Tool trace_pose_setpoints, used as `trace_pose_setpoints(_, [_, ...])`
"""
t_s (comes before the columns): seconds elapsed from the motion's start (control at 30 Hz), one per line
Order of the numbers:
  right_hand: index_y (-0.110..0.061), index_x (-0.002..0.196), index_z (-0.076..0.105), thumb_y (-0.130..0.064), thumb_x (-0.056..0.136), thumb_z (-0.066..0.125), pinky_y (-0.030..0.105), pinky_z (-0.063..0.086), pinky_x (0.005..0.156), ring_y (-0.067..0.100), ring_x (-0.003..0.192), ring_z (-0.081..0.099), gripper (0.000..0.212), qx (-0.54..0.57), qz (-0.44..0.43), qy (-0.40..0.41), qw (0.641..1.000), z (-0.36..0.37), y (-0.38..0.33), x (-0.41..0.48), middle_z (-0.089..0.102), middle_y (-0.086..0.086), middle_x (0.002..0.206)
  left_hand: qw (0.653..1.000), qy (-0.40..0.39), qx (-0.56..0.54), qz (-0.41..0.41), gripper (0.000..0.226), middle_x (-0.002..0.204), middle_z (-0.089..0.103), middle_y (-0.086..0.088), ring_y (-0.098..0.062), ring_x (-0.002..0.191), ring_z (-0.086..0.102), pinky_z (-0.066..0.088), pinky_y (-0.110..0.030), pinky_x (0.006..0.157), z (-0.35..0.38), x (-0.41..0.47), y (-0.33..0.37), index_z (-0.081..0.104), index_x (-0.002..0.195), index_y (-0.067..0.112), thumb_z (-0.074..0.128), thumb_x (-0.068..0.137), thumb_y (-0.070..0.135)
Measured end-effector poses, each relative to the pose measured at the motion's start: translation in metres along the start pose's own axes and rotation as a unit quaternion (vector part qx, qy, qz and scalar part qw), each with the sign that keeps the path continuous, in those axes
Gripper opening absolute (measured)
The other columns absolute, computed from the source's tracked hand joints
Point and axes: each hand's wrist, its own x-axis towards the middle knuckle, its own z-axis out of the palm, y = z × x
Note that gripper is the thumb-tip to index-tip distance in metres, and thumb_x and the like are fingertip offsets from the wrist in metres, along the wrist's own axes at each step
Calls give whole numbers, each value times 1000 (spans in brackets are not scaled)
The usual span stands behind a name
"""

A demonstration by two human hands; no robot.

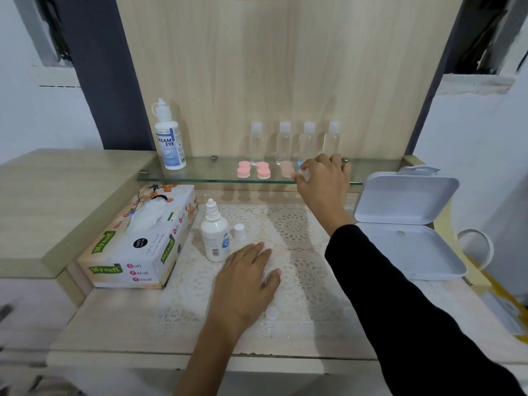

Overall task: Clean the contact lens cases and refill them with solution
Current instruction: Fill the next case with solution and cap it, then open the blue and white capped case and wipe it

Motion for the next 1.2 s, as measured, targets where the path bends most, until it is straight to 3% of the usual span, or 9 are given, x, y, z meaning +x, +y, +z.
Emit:
trace_pose_setpoints(0.1, [-21, 106, 71, -35, 91, 61, 35, 22, 82, 24, 101, 48, 23, -6, -6, 0, 1000, -1, -2, 1, 68, 3, 100, 1000, -7, 2, -2, 82, 153, 31, 9, -6, 140, 23, 14, -20, 113, 0, 0, 0, 40, 143, 26, 7, 78, 64])
trace_pose_setpoints(0.33, [-19, 105, 69, -26, 92, 58, 34, 21, 82, 24, 101, 48, 18, 20, 12, -1, 1000, -9, -3, 0, 69, 5, 93, 1000, -17, 10, -2, 62, 153, 30, 9, -6, 140, 23, 15, -22, 114, 0, 0, -1, 39, 144, 26, 26, 91, 56])
trace_pose_setpoints(0.47, [-21, 105, 67, -26, 91, 59, 31, 18, 77, 21, 103, 47, 17, 71, 47, 5, 996, -22, -3, -14, 70, 0, 97, 1000, -10, -1, -3, 71, 152, 32, 8, -7, 140, 25, 15, -22, 113, 1, 1, -1, 42, 142, 25, 19, 84, 60])
trace_pose_setpoints(0.63, [-24, 102, 68, -27, 88, 65, 33, 28, 87, 16, 111, 48, 15, 163, 60, -25, 984, -39, -2, -48, 69, -7, 101, 1000, -6, 1, -4, 83, 152, 33, 8, -8, 139, 26, 17, -23, 112, 1, 1, -1, 42, 142, 25, 8, 77, 64])
trace_pose_setpoints(0.73, [-26, 104, 67, -23, 88, 66, 28, 21, 81, 13, 105, 47, 16, 186, 66, -64, 978, -44, 2, -73, 68, -13, 104, 1000, -9, 3, -6, 81, 152, 33, 8, -9, 139, 26, 18, -24, 112, -1, 0, 1, 42, 142, 24, 10, 78, 63])
trace_pose_setpoints(0.9, [-27, 103, 69, -17, 86, 69, 43, 39, 94, 16, 97, 51, 20, 220, 70, -127, 965, -45, 11, -108, 66, -17, 98, 1000, -25, 7, -11, 64, 151, 34, 6, -11, 139, 27, 20, -26, 112, -4, 0, 2, 42, 142, 23, 27, 90, 57])
trace_pose_setpoints(1.0, [-27, 103, 69, -13, 85, 68, 46, 42, 92, 15, 93, 51, 23, 227, 50, -167, 958, -43, 16, -126, 62, -20, 93, 999, -33, 8, -7, 53, 153, 32, 4, -11, 140, 25, 18, -27, 113, -4, 1, 2, 40, 144, 22, 39, 97, 46])
trace_pose_setpoints(1.2, [-31, 102, 68, -11, 83, 70, 45, 42, 88, -1, 80, 42, 27, 268, 26, -204, 941, -40, 23, -148, 56, -30, 87, 1000, -27, -7, 6, 53, 149, 39, -3, -16, 137, 33, 22, -29, 112, -5, 1, 3, 46, 140, 17, 40, 95, 45])
